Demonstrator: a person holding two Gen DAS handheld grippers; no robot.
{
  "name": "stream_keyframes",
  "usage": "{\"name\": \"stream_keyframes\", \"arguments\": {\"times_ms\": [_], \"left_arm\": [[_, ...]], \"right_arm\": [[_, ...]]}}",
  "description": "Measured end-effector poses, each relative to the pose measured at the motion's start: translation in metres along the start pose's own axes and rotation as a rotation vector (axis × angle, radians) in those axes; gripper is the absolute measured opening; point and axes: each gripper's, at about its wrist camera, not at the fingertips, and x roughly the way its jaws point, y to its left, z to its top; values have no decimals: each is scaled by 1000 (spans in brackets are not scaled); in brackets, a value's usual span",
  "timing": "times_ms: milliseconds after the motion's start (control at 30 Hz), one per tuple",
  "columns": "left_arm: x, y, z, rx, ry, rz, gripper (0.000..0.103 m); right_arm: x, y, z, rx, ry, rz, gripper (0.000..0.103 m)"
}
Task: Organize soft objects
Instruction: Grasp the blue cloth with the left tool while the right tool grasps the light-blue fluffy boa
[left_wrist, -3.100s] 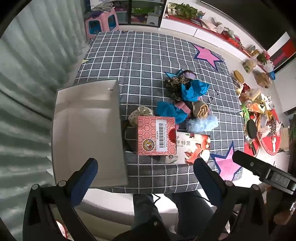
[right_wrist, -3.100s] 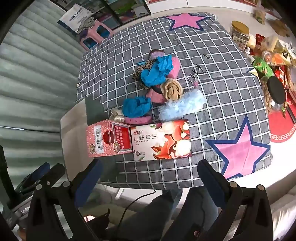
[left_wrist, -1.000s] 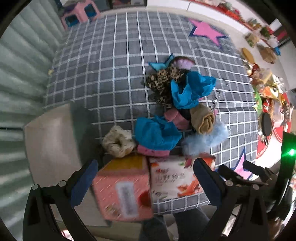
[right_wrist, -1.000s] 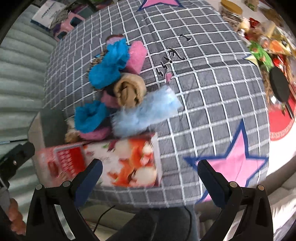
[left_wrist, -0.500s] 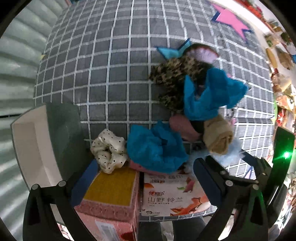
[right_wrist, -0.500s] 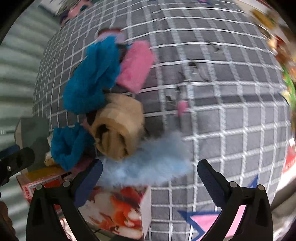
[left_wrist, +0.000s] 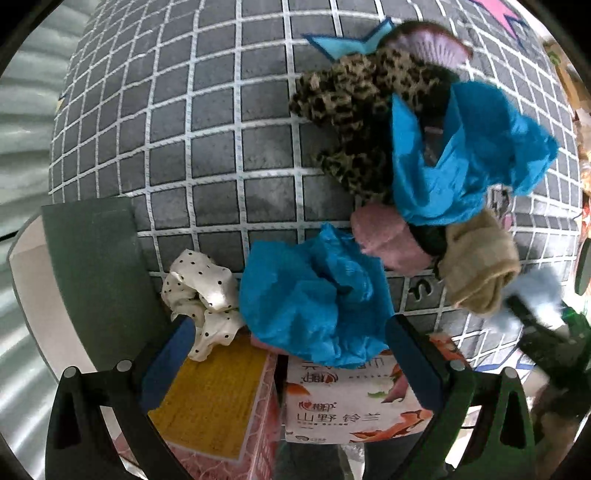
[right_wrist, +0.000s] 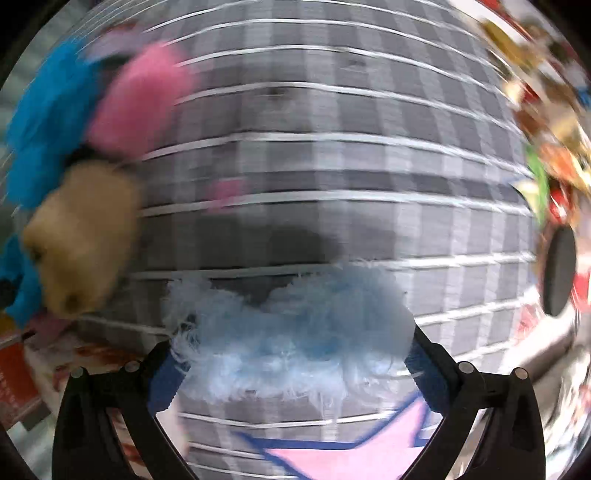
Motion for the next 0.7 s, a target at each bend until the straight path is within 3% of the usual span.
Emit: {"name": "stream_keyframes", "arguments": {"times_ms": [167, 233, 367, 467, 533, 600, 700], "left_arm": [[22, 0, 3, -10, 34, 29, 103], [27, 2, 5, -25, 51, 30, 103], [36, -4, 9, -8, 70, 41, 100], [45, -8, 14, 10, 92, 47, 94], [54, -17, 23, 15, 107, 49, 87], [59, -18, 24, 11, 122, 38, 62], [66, -16, 25, -24, 142, -21, 33]], "right_arm": [[-3, -37, -20, 89, 21, 197, 103], [1, -43, -41, 56, 13, 205, 103], [15, 1, -40, -30, 13, 185, 103], [32, 30, -41, -85, 32, 120, 103], [40, 42, -46, -114, 48, 69, 103], [52, 58, -56, -130, 69, 31, 102], [57, 63, -93, -157, 40, 13, 85]]}}
